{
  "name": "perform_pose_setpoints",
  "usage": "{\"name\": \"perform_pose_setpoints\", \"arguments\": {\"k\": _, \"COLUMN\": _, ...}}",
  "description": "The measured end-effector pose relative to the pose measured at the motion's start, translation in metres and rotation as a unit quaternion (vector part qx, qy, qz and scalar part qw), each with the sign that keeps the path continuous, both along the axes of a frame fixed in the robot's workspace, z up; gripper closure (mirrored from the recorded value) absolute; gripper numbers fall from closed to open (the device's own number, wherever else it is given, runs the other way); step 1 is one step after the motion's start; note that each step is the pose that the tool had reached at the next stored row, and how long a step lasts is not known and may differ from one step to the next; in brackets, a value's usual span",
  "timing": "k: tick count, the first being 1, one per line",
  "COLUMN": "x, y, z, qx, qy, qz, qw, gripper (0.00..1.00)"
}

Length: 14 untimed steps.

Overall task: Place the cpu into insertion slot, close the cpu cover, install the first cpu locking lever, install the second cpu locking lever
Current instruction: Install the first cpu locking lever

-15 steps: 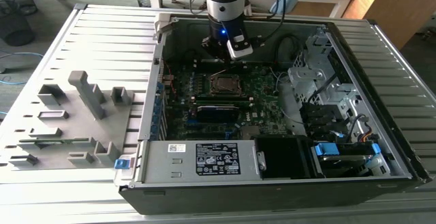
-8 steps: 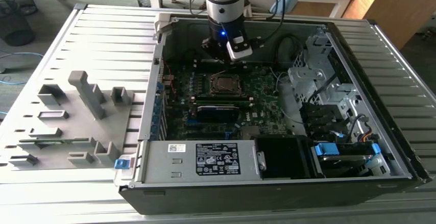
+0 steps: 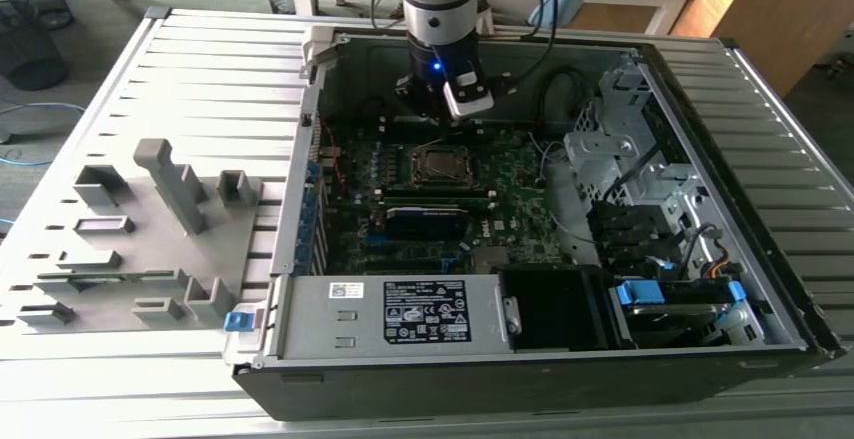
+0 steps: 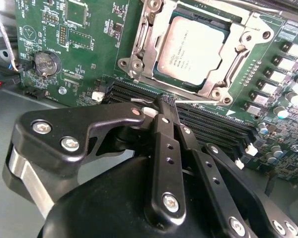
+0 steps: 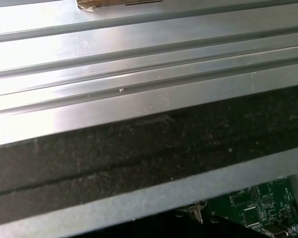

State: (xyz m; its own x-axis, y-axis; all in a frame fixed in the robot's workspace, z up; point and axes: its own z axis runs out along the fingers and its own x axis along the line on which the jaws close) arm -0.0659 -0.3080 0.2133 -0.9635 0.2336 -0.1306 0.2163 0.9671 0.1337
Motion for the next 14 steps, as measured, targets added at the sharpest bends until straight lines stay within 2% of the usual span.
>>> {"name": "perform_pose_setpoints", "arguments": {"k": 5, "x": -0.0002, "y": 0.0005, "z": -0.0016, "qx": 0.001, "qy": -0.0002, "qz": 0.0, "qw": 1.0, "gripper": 0.89}}
{"name": "perform_pose_setpoints", "arguments": {"k": 7, "x": -0.0002, "y": 0.0023, "z": -0.0031, "qx": 0.0042, "qy": -0.0003, "qz": 0.0, "qw": 1.0, "gripper": 0.89}}
{"name": "perform_pose_setpoints", "arguments": {"k": 14, "x": -0.0002, "y": 0.0026, "z": -0.0081, "qx": 0.0046, "qy": -0.0009, "qz": 0.0, "qw": 1.0, "gripper": 0.89}}
